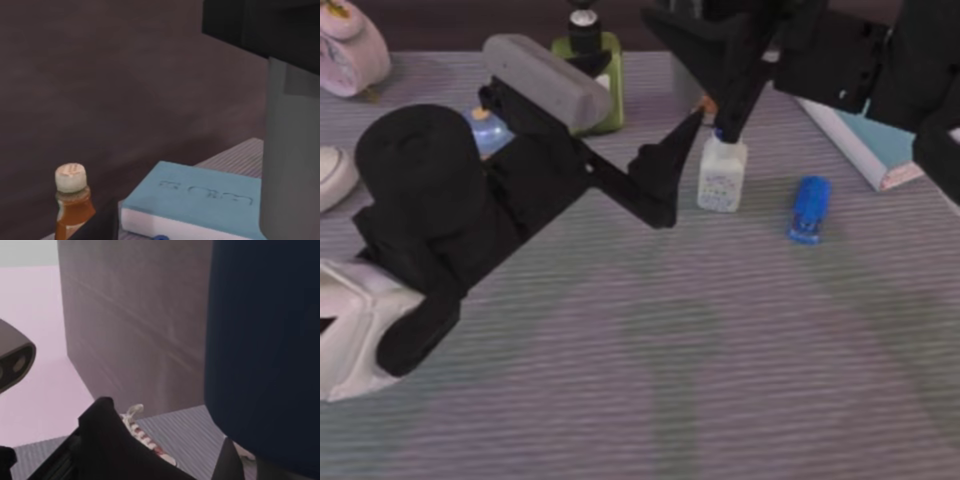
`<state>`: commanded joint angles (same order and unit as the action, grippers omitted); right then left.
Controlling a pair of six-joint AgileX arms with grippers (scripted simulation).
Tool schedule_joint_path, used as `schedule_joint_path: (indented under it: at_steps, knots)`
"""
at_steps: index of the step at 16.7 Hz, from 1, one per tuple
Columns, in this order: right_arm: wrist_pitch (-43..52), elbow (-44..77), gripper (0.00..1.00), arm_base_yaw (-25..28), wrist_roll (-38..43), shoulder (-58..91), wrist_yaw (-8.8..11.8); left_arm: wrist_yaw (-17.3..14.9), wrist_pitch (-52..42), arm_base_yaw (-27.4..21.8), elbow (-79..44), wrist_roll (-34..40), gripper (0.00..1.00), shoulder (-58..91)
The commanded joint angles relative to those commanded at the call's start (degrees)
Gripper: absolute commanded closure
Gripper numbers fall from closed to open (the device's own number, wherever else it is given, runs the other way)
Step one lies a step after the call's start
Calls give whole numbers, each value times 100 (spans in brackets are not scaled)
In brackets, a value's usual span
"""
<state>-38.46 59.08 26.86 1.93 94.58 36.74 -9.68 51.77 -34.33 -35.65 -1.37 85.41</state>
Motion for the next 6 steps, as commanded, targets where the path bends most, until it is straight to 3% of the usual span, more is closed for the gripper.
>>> schedule_joint_path:
  at_steps: [4, 6]
  knots:
    - [-44, -262, 100, -341, 25, -233, 357, -119, -67, 183, 738, 9, 0, -827]
    - [-52, -310, 100, -403, 29, -275, 423, -145, -68, 216, 868, 11, 0, -959]
